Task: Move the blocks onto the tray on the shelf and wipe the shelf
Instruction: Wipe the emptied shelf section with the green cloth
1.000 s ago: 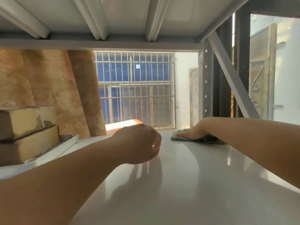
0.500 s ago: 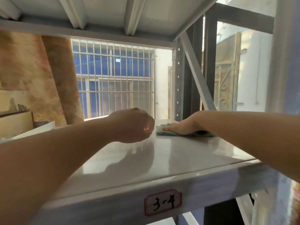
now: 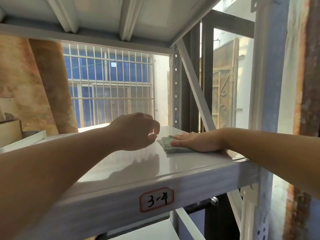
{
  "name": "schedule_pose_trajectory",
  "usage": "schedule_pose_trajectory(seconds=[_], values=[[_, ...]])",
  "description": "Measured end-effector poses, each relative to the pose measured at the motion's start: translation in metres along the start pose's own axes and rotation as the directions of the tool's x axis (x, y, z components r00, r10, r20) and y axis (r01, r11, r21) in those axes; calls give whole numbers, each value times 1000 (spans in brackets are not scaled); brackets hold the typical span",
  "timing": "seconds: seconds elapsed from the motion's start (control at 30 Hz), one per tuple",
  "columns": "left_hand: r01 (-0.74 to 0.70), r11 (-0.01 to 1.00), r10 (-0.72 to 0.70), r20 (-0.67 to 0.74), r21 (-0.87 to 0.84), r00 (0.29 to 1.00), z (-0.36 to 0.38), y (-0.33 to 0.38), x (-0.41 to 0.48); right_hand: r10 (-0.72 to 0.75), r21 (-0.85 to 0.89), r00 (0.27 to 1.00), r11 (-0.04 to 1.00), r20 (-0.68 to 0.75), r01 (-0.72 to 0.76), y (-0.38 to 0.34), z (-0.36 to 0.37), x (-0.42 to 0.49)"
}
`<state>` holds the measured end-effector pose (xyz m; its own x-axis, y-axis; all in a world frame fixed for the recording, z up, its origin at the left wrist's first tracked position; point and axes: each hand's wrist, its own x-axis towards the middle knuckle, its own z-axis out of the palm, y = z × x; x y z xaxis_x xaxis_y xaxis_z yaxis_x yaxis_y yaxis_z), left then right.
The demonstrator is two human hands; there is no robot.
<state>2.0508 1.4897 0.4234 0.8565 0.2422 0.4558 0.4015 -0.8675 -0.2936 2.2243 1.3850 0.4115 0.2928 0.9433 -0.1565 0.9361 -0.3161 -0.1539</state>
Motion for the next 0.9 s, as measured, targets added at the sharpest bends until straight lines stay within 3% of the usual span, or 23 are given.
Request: schedule_pose_trajectory(seconds=[0.47, 0.77, 0.9], values=[[15, 993, -31, -135, -121, 990, -16, -11, 8, -147, 3, 989, 989, -29, 147, -32, 12, -14], [79, 987, -88, -58, -143, 994, -26, -27, 7, -289, -138, 957, 948, 9, 288, -105, 23, -26], [105, 967, -110, -8, -230, 994, -39, -40, 2, -395, -98, 917, 912, 56, 399, -131, 30, -26]])
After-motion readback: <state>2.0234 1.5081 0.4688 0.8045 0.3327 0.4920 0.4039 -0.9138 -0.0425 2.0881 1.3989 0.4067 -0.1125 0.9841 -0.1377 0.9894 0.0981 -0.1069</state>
